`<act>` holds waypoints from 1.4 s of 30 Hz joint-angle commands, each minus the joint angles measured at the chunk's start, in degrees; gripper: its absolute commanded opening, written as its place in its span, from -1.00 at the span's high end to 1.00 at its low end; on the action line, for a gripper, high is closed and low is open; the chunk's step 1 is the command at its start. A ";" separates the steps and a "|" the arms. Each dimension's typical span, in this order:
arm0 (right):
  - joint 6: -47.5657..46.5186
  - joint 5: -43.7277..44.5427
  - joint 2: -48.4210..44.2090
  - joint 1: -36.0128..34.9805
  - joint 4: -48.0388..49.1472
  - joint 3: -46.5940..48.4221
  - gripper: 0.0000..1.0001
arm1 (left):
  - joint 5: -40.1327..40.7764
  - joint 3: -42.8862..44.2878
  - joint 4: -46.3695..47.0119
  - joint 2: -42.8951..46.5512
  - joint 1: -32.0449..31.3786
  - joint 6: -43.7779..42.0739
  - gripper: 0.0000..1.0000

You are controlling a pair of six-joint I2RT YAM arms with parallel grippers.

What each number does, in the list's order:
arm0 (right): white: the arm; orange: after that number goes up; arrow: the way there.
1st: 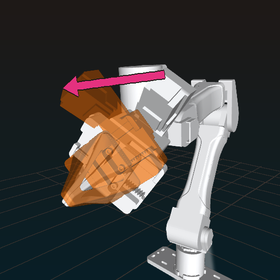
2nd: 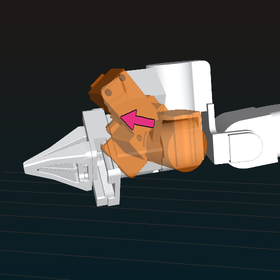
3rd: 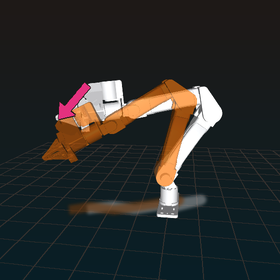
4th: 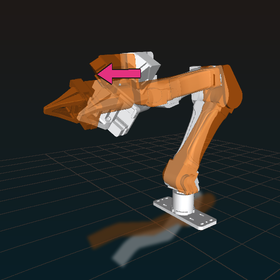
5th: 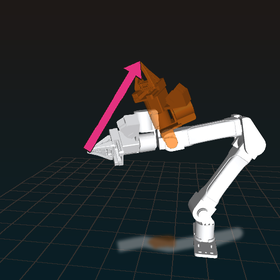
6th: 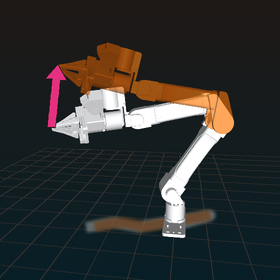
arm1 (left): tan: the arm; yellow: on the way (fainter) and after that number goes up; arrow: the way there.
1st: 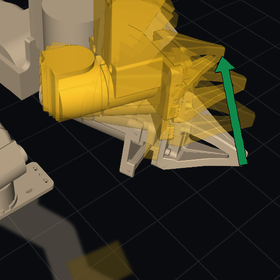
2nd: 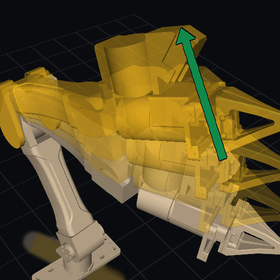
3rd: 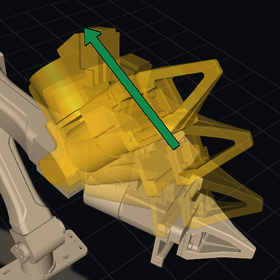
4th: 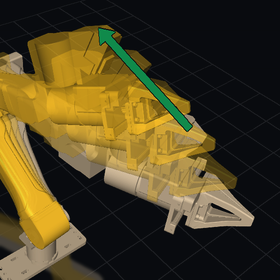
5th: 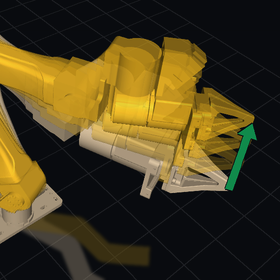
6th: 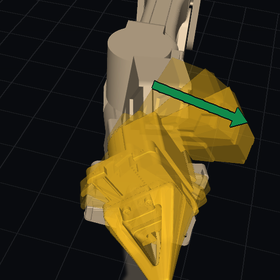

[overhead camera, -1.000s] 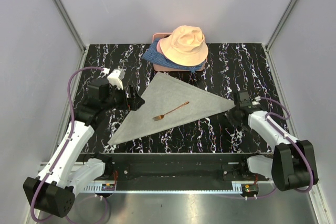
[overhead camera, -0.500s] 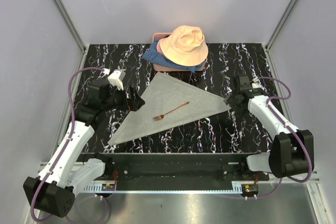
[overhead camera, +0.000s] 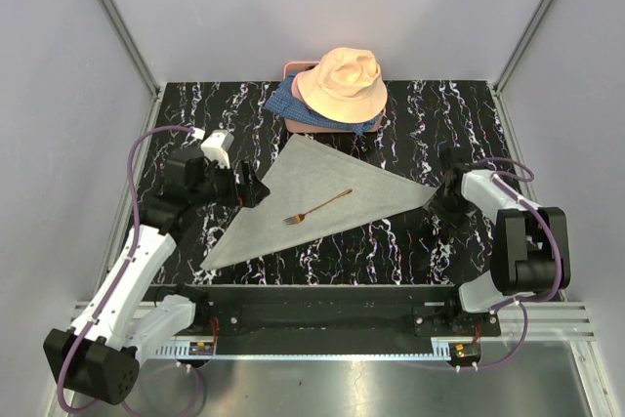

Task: Fold the napkin, place the utensils inside, and roll it up
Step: Grab a utensil with the right arm

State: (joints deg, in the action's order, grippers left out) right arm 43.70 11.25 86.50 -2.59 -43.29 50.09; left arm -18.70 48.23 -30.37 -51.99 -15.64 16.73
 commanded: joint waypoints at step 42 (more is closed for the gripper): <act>23.26 -12.30 2.43 -25.26 13.58 -6.07 1.00 | -2.40 0.11 1.63 -0.75 -0.09 -0.03 -0.97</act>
State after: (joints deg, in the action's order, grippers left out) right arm 59.35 -1.37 84.49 -22.33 -30.44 41.82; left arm -19.40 48.23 -30.35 -52.66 -15.68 16.75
